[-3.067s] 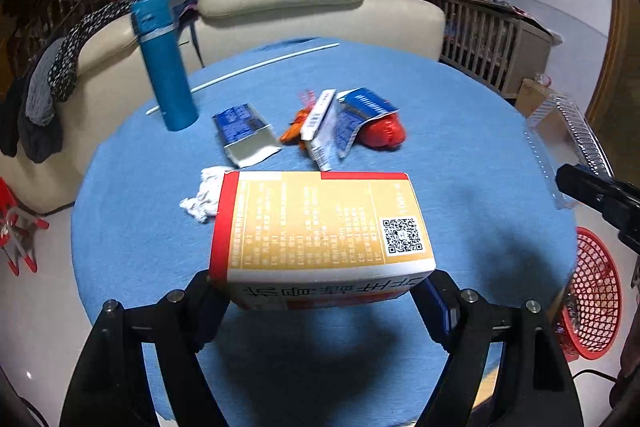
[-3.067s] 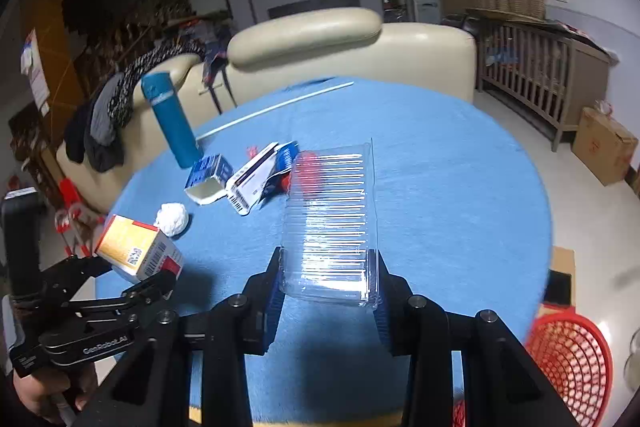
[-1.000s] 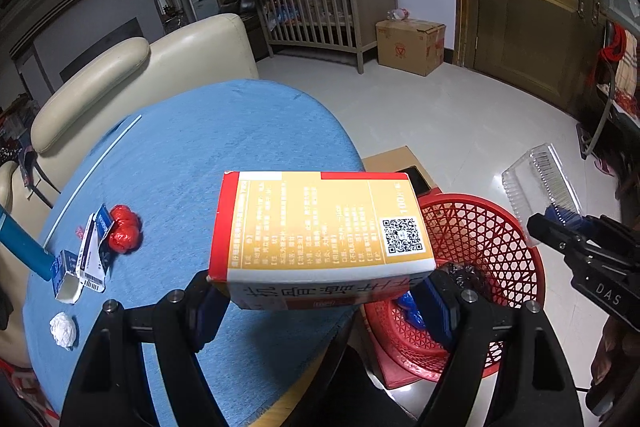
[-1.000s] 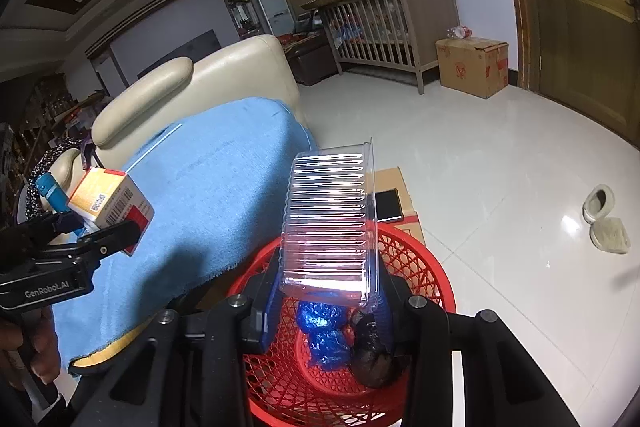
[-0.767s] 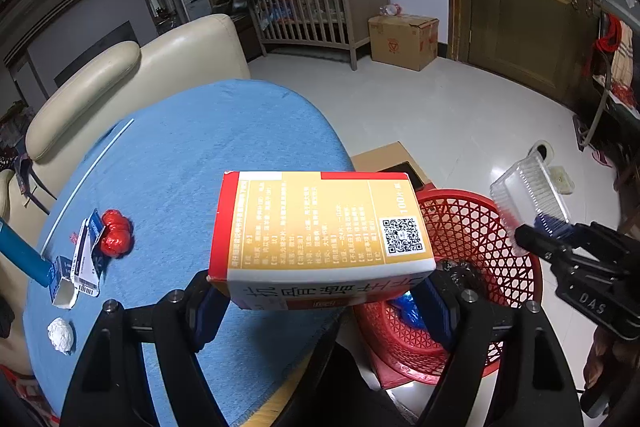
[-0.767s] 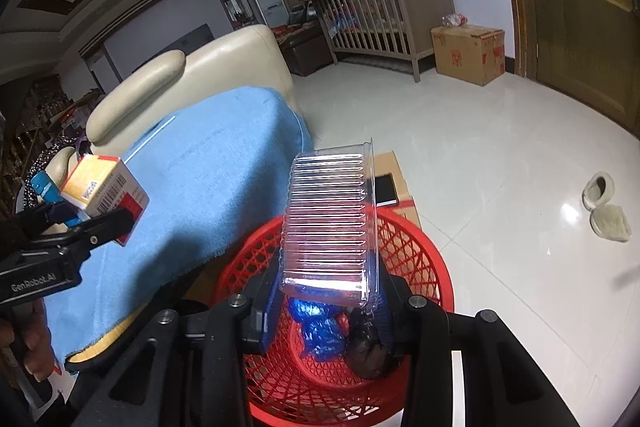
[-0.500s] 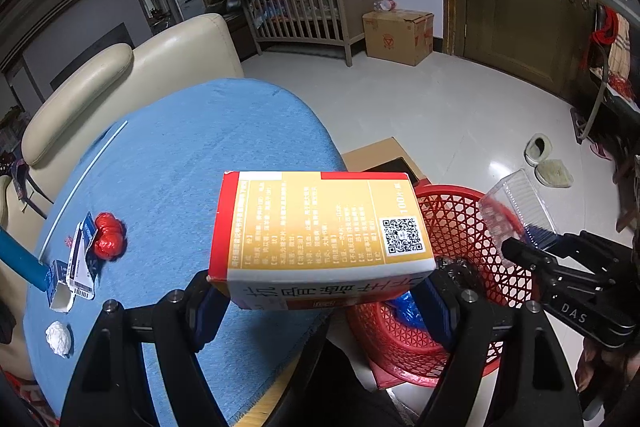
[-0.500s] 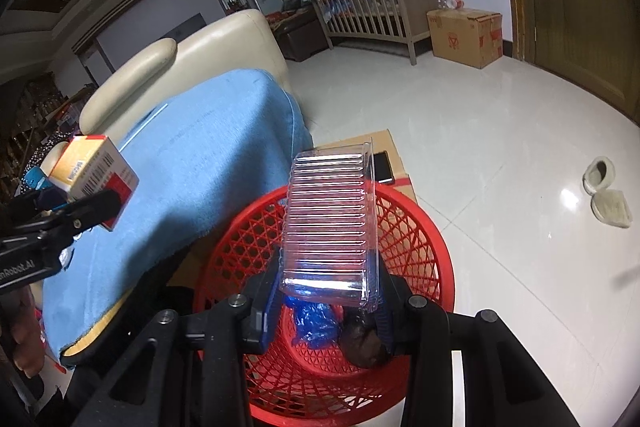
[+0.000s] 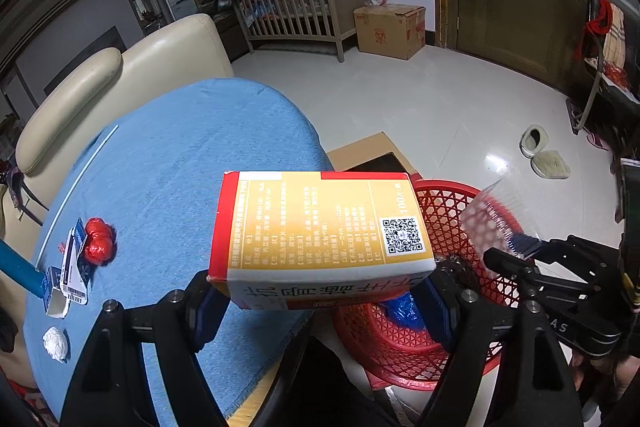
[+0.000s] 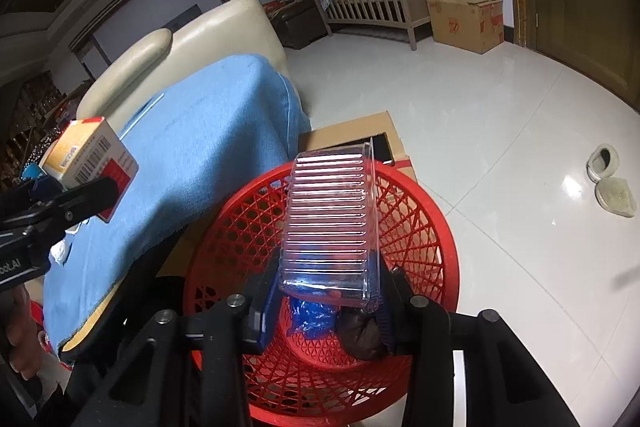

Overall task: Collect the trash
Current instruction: 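Open the right gripper to drop the clear tray into the basket, then lower the yellow-and-red box into the basket and open the left gripper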

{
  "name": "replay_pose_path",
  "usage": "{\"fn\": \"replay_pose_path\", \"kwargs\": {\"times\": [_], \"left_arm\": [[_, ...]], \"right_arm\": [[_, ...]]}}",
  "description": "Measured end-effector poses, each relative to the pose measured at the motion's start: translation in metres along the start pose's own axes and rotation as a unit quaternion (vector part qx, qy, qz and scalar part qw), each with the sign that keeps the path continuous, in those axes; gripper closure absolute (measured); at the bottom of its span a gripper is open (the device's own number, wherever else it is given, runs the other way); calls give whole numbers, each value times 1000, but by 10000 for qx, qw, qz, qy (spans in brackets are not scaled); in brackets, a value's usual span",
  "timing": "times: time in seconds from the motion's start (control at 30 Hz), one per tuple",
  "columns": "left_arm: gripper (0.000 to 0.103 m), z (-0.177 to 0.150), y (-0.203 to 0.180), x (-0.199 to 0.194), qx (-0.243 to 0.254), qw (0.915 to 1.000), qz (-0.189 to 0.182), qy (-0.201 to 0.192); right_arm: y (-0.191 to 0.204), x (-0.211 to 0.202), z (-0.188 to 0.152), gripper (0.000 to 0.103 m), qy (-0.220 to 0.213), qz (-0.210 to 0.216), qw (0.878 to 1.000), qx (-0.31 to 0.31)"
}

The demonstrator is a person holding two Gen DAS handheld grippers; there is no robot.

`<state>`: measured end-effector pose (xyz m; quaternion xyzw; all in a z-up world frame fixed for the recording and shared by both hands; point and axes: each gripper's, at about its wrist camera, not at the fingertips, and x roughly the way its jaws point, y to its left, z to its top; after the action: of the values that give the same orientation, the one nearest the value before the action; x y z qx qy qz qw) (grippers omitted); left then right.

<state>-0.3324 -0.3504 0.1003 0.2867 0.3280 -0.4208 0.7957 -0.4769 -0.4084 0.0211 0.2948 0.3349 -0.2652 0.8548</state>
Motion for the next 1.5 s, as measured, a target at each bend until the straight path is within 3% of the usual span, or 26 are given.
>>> {"fn": "replay_pose_path", "kwargs": {"times": [0.1,0.6,1.1,1.33,1.5], "left_arm": [[21,0,-1,0,24,10000,-4,18],[21,0,-24,14,286,9992,-180,197],[20,-6,-49,42,491,9943,-430,843],[20,-9,-57,38,745,9929,-436,816],[20,-10,-45,32,619,9947,-365,738]], "right_arm": [[-4,4,-2,36,65,0,9999,117],[-46,-33,11,35,-696,-320,9926,939],[-64,-36,10,35,-741,-343,9897,1176],[-63,-36,10,35,-724,-319,9903,1145],[-51,-35,14,35,-709,-282,9917,1034]]}}
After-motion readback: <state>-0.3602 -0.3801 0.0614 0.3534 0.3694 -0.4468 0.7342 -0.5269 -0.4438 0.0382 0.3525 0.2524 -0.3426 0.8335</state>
